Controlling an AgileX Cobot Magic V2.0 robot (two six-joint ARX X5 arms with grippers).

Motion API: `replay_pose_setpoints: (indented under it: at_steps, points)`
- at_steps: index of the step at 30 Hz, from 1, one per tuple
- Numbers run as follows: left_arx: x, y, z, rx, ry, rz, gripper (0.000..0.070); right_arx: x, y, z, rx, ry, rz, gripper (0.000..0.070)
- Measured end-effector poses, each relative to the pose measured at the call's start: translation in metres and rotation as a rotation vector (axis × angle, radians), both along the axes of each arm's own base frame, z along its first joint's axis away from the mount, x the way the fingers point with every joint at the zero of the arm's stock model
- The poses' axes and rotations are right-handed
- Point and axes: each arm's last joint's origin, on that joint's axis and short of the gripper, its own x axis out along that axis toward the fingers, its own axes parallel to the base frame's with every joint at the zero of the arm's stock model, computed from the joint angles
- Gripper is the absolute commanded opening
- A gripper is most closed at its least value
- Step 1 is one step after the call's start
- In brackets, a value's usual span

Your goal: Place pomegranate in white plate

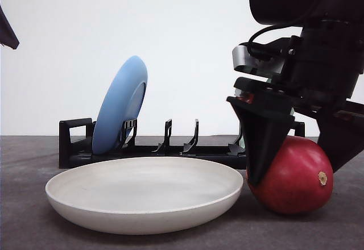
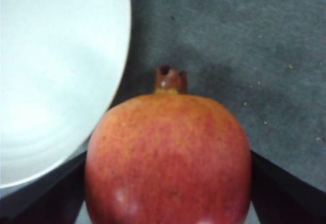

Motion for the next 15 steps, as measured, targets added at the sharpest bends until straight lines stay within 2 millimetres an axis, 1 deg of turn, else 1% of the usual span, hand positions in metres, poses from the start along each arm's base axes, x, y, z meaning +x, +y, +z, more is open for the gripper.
replay_pose_setpoints:
  at_steps: [2,5,9,12,15]
  points:
    - [0.0,0.0,0.0,0.001,0.0,0.002,0.0394,0.0,-0.001,0.003,-0.016,0.018,-0.001,0.045]
    - [0.0,0.0,0.0,0.001,0.0,0.002,0.0394,0.001,-0.003,0.015,-0.049,0.045,0.018,0.0451]
    - [0.0,0.0,0.0,0.001,-0.001,0.003,0.0394,0.006,0.001,0.043,-0.065,0.031,0.078,0.0451]
    - [0.0,0.0,0.0,0.001,0.0,0.003,0.0394,0.006,0.008,0.062,-0.07,0.015,0.142,0.0451]
    - [0.0,0.0,0.0,0.001,0.0,0.003,0.0394,0.008,0.023,0.07,-0.05,-0.009,0.213,0.0451]
